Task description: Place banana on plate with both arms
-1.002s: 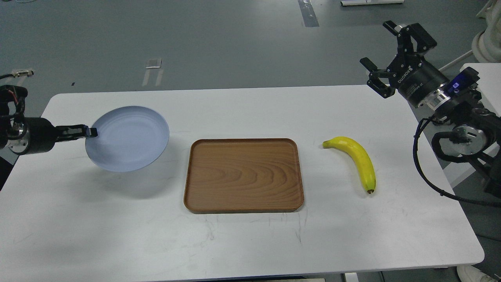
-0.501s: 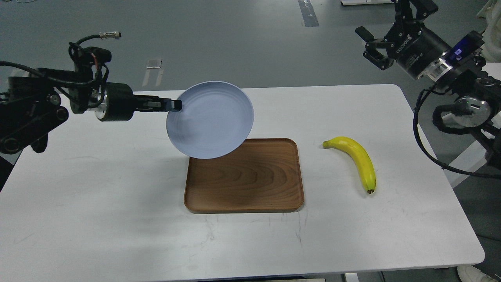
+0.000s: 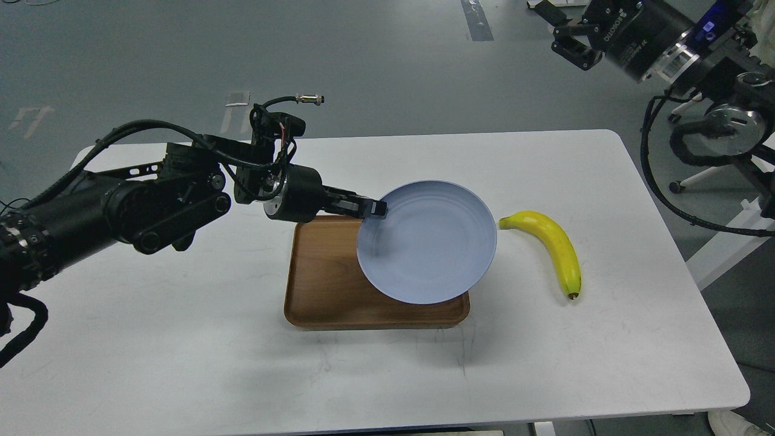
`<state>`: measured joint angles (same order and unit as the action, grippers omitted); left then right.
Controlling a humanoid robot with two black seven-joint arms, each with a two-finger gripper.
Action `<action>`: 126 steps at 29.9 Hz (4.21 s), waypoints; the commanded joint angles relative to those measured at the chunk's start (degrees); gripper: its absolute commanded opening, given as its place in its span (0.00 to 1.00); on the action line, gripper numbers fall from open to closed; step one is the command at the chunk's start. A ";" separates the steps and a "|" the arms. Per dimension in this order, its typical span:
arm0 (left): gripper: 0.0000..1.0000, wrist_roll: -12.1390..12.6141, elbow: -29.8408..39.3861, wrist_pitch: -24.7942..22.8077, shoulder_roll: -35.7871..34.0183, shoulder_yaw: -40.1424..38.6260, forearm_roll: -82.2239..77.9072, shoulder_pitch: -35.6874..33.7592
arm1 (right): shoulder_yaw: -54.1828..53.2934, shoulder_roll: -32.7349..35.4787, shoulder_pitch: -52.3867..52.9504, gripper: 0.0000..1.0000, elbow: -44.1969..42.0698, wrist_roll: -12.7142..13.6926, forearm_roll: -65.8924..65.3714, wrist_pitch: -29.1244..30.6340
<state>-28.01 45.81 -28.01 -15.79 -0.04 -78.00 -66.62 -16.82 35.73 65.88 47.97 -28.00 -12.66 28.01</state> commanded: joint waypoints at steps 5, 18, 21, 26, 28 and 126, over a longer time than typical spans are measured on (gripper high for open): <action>0.00 0.01 -10.55 0.01 5.84 3.54 -0.05 0.00 | 0.03 0.48 -0.22 1.00 0.11 0.00 0.00 -0.01; 0.00 0.01 -17.07 0.01 7.61 7.16 -0.05 2.11 | 0.03 1.01 -0.49 1.00 0.28 0.00 0.00 -0.01; 0.00 0.01 -17.33 0.01 7.52 7.25 -0.13 2.19 | 0.03 1.45 -0.57 1.00 0.37 0.00 0.00 -0.01; 0.00 0.01 -17.77 0.01 7.61 7.25 -0.05 2.63 | 0.03 1.45 -0.57 1.00 0.37 0.00 0.00 -0.01; 0.00 0.01 -18.82 0.01 7.79 7.25 -0.13 2.90 | 0.03 1.54 -0.57 1.00 0.37 0.00 0.00 -0.01; 0.98 0.01 -18.04 0.01 -12.07 -11.21 68.60 9.84 | 47.93 -14.19 4.96 0.83 -14.22 0.00 -63.98 -0.01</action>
<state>-28.01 27.71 -28.00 -27.53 -11.19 -9.43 -56.70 31.11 22.30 71.12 33.82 -27.99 -76.69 28.00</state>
